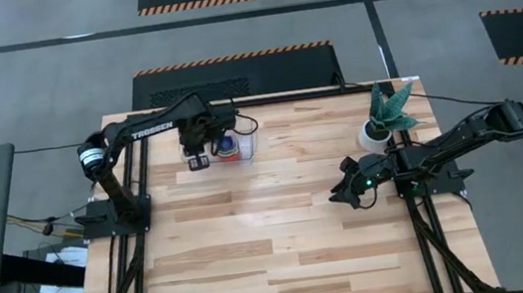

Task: Nest measuring cups in basket
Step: Return to Home Position

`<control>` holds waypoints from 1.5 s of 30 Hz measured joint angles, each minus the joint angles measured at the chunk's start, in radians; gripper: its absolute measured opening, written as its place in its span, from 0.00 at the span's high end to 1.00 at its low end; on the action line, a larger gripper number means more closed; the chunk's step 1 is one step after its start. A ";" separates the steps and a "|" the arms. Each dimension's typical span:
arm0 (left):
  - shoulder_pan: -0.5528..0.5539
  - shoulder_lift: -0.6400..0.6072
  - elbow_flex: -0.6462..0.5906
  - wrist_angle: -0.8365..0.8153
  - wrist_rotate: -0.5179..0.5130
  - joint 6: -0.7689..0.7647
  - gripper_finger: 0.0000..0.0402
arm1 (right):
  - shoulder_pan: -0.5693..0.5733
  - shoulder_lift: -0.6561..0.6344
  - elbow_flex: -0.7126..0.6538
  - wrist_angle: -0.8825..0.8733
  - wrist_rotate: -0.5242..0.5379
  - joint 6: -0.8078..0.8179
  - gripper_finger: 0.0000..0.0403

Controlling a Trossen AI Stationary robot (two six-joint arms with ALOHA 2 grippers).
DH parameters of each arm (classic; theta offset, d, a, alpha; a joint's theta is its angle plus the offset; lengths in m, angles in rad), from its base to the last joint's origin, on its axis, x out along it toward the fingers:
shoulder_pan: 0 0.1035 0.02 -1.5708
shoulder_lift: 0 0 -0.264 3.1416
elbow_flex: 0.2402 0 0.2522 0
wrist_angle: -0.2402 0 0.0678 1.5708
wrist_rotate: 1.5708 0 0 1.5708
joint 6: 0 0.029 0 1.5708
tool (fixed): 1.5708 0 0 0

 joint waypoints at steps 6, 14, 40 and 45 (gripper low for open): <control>-0.085 -0.035 0.163 0.000 0.036 -0.228 0.81 | 0.004 -0.001 -0.001 0.189 -0.139 0.105 0.37; -0.190 -0.166 0.194 0.004 0.600 -0.273 0.81 | 0.149 -0.020 0.079 0.703 -0.329 0.005 0.37; -0.685 -1.131 -0.980 1.383 0.090 -0.764 0.81 | 0.346 -0.699 0.129 0.052 -0.151 -0.662 0.37; -0.673 -1.205 -1.237 1.676 0.110 -0.750 0.81 | 0.347 -0.815 0.043 0.076 -0.152 -0.666 0.37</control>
